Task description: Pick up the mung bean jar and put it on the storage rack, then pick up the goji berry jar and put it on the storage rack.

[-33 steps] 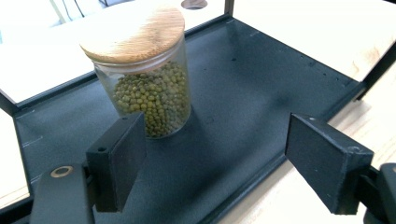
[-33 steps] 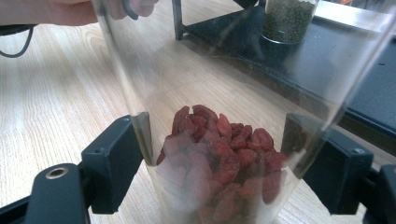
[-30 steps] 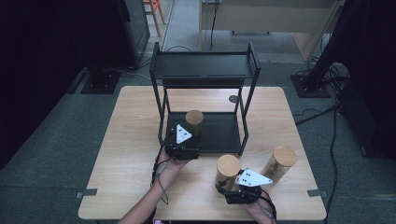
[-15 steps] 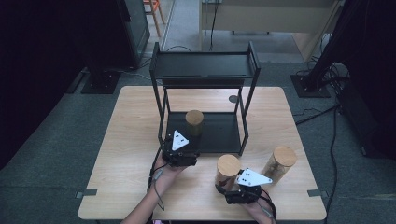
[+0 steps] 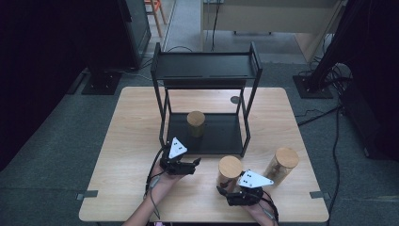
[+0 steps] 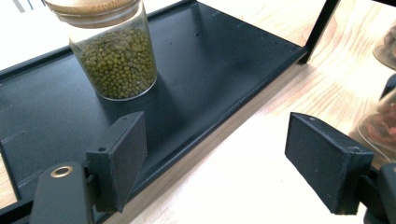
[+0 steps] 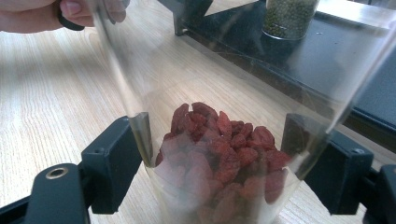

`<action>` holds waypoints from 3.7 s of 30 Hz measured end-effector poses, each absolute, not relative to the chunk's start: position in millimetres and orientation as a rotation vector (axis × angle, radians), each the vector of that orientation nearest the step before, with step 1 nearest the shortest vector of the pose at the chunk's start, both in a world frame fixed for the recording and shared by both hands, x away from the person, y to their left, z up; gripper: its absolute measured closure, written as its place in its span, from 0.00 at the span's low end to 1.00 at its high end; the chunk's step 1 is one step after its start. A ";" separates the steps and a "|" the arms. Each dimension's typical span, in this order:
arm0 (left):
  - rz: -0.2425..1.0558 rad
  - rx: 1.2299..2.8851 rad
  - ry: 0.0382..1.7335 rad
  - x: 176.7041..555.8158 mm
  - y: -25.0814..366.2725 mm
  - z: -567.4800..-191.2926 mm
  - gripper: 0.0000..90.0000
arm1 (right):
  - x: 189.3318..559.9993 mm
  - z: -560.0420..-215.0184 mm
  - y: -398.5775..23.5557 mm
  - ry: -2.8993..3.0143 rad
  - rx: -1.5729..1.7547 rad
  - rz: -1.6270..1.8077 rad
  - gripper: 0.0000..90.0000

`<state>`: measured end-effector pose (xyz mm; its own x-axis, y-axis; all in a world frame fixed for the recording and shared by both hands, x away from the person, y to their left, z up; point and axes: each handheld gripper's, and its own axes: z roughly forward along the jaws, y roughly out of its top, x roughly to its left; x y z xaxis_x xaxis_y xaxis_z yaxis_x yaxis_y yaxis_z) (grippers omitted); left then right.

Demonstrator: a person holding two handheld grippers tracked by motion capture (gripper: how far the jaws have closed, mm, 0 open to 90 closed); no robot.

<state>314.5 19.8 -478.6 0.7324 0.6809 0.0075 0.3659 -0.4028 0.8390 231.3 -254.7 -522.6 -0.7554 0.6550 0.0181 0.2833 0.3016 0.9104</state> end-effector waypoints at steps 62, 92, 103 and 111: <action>0.323 2.045 0.758 299.2 42.5 -519.4 0.24 | 228.9 -513.4 -251.2 2.212 0.895 1.384 0.22; 0.377 2.179 0.826 301.9 34.6 -522.8 0.24 | 228.6 -513.6 -244.5 2.201 0.933 1.327 0.27; 0.374 2.185 0.815 301.1 35.3 -522.9 0.23 | 228.8 -513.3 -244.8 2.205 0.934 1.329 0.28; 0.379 2.203 0.835 302.9 32.9 -523.4 0.12 | 232.3 -509.9 -244.2 2.222 0.946 1.310 0.28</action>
